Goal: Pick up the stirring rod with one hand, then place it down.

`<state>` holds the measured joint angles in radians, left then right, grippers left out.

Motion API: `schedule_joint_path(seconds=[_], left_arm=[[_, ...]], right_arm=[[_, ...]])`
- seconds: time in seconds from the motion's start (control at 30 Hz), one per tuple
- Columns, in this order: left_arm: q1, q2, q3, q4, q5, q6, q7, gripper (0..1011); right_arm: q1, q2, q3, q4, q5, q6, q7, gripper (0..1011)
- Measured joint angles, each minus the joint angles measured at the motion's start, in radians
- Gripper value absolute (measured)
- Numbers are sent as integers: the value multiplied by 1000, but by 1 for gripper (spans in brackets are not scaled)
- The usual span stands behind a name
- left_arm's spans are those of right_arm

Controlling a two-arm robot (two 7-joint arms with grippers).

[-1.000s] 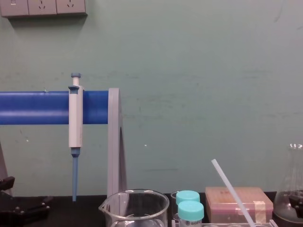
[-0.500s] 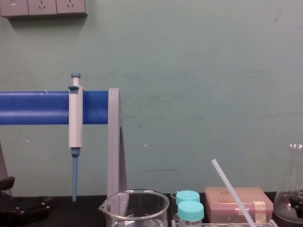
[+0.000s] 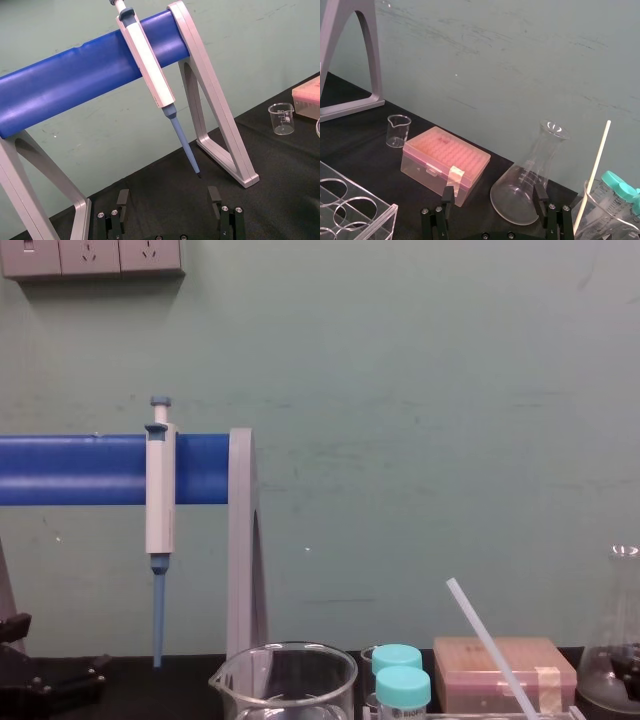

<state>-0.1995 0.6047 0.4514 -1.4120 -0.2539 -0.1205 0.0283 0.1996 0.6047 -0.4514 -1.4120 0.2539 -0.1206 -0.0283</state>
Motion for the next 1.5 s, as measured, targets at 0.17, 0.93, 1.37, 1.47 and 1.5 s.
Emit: schedule_joint_path(seconds=[0.17, 0.93, 1.37, 1.47, 1.5], left_arm=[[0, 0, 0, 0, 0, 0, 0, 1000], [0, 0, 0, 0, 0, 0, 0, 1000], [0, 0, 0, 0, 0, 0, 0, 1000], [0, 0, 0, 0, 0, 0, 0, 1000], [0, 0, 0, 0, 0, 0, 0, 1000]], right_arm=[[0, 0, 0, 0, 0, 0, 0, 1000], [18, -27, 126, -125, 327, 214, 285, 1000], [89, -22, 46, -153, 327, 301, 484, 1000], [110, -24, 25, -138, 310, 305, 506, 1000], [113, -25, 21, -135, 306, 307, 508, 1000]])
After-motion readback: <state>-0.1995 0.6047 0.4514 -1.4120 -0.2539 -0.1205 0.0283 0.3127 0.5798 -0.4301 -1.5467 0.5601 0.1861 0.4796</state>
